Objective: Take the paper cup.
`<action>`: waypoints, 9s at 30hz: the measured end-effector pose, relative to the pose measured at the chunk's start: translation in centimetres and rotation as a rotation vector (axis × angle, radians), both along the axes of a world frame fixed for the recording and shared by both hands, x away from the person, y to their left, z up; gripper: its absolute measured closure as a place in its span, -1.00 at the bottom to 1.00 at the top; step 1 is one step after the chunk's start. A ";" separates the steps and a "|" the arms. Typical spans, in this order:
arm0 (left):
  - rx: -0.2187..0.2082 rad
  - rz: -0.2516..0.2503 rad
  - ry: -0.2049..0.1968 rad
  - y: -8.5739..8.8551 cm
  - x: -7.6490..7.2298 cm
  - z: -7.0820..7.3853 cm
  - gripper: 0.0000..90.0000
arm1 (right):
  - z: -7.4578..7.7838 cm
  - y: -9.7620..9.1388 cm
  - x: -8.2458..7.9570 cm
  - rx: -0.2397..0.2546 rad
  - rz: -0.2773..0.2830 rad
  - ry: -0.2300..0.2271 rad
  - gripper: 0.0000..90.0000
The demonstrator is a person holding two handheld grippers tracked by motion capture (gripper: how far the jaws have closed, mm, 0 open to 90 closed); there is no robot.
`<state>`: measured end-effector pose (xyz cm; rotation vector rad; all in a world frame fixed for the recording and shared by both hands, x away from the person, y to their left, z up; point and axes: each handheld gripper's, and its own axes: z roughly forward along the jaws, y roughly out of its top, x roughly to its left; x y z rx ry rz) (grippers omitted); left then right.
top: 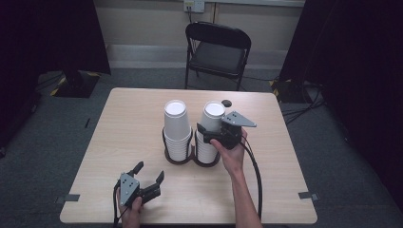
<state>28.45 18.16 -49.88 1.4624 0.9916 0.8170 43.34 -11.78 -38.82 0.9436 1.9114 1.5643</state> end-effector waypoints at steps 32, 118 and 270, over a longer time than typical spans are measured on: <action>0.002 0.003 -0.001 0.0 0.0 0.0 -0.61 | 2.3 -0.5 -0.4 0.047 0.013 -0.063 -0.67; 0.024 -0.008 -0.007 -0.1 -0.1 0.0 -0.61 | 5.4 -7.7 -5.0 0.227 -0.051 -0.090 -0.64; 0.059 -0.537 0.060 -4.6 1.1 2.9 0.91 | -5.7 -3.0 -11.6 0.466 0.131 0.091 -0.72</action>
